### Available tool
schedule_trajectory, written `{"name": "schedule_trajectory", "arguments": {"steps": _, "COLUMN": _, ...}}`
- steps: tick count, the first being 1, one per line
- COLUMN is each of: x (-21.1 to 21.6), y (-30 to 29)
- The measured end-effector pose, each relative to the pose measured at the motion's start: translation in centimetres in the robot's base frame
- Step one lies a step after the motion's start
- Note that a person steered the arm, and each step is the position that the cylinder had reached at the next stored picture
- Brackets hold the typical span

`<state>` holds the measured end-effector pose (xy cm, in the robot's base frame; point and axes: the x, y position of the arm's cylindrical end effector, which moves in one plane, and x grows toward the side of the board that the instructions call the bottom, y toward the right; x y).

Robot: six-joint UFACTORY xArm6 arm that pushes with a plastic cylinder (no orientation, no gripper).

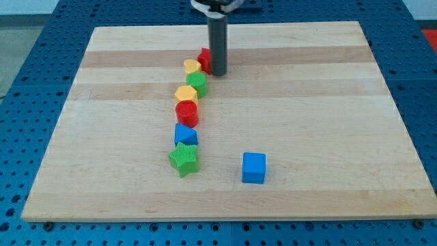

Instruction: Move the cube to the bottom left of the green star

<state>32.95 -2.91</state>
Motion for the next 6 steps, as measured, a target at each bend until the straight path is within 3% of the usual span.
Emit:
{"name": "schedule_trajectory", "arguments": {"steps": 1, "x": -1.9, "y": -0.5}}
{"name": "schedule_trajectory", "arguments": {"steps": 2, "x": -2.5, "y": 4.5}}
{"name": "schedule_trajectory", "arguments": {"steps": 4, "x": -10.3, "y": 6.0}}
{"name": "schedule_trajectory", "arguments": {"steps": 6, "x": -8.7, "y": 12.9}}
